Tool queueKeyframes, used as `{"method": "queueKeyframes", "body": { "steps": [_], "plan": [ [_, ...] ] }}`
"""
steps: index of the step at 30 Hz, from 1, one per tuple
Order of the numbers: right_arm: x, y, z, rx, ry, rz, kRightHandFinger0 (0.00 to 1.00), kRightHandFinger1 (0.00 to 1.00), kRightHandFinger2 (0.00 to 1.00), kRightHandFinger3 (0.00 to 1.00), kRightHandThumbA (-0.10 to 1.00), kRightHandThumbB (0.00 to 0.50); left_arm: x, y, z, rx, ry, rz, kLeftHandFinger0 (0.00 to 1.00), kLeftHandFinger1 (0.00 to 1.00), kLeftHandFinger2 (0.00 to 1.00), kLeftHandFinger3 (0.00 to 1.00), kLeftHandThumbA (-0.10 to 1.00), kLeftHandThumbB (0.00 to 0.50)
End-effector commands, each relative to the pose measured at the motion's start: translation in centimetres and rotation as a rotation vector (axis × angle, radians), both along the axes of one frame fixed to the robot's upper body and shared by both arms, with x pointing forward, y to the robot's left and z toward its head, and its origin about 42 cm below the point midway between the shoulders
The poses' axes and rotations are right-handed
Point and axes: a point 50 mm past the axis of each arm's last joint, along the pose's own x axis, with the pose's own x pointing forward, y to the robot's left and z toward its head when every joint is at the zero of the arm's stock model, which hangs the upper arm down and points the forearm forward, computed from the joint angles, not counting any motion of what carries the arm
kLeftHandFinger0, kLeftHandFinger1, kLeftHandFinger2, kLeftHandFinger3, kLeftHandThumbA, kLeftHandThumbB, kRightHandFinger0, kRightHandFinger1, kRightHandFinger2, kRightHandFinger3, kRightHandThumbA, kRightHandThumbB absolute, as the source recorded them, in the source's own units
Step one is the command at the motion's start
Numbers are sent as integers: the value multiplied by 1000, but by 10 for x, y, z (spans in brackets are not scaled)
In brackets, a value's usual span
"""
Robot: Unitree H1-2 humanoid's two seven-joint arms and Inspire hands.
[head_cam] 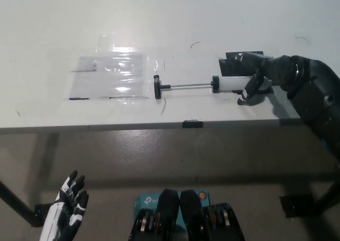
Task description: The robot uses right hand to pick up a small white air pumper and uses its left hand to compress it, and then puts it on the desk
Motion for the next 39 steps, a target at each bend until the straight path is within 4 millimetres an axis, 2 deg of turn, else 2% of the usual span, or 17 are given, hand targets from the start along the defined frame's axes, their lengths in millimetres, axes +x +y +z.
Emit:
{"method": "queueKeyframes", "body": {
  "steps": [1,7,10,11,12,13,14,15,16,17,20,21,23,27,29,32,39],
  "plan": [
    [11,6,40,-26,-69,41,1000,1000,1000,1000,1000,433,2,4,13,15,-42,-33,1000,1000,1000,1000,712,91],
    [9,-1,28,-30,-46,9,1000,1000,1000,1000,1000,443,3,3,12,8,-45,-38,1000,1000,1000,1000,725,70],
    [8,-4,17,-14,-49,-15,1000,1000,1000,1000,798,391,3,4,11,0,-44,-28,1000,1000,1000,1000,715,67],
    [7,-6,12,-36,-86,10,902,997,1000,1000,705,406,3,4,11,0,-45,-29,1000,1000,1000,1000,712,60],
    [6,-7,9,-41,-98,19,728,815,894,903,639,408,4,4,11,0,-46,-29,1000,1000,1000,1000,712,60],
    [4,-10,2,-42,-111,21,477,595,668,664,444,363,3,4,12,-1,-46,-28,1000,1000,1000,1000,705,58],
    [3,-13,-4,-43,-119,11,327,435,452,445,259,294,5,4,14,-4,-48,-26,1000,1000,1000,1000,702,59],
    [3,-15,-6,-50,-130,7,229,376,439,410,81,285,7,4,15,-3,-52,-27,1000,1000,1000,1000,701,60],
    [2,-17,-11,-95,-182,15,36,210,370,297,-93,254,12,5,20,-3,-64,-25,1000,1000,1000,1000,706,72],
    [1,-18,-15,-102,-180,16,1,270,555,436,-100,207,10,6,20,-4,-63,-24,1000,1000,1000,1000,707,68],
    [-4,-30,-27,-99,-179,-5,6,471,849,809,-100,182,9,7,23,-19,-73,-34,1000,1000,1000,1000,707,52],
    [-4,-32,-28,-97,-181,-12,46,525,896,885,-100,181,8,8,24,-20,-77,-34,1000,1000,1000,1000,714,57],
    [-5,-36,-30,-105,-195,-18,67,521,875,914,-100,153,9,10,25,-29,-75,-33,1000,1000,1000,1000,705,54],
    [-5,-42,-30,-91,-230,-24,25,467,813,843,-100,162,11,13,27,-40,-74,-29,1000,1000,959,1000,703,46],
    [-6,-49,-30,-96,-248,-24,27,474,820,863,-100,161,14,12,27,-43,-77,-35,1000,989,938,1000,734,34],
    [-8,-56,-33,-106,-257,-38,1,306,665,845,-100,169,14,12,26,-48,-72,-38,982,947,908,1000,768,32],
    [-8,-55,-33,-61,-289,-28,0,286,659,839,-100,154,11,13,24,-43,-70,-24,918,893,861,1000,797,0]
  ]
}}
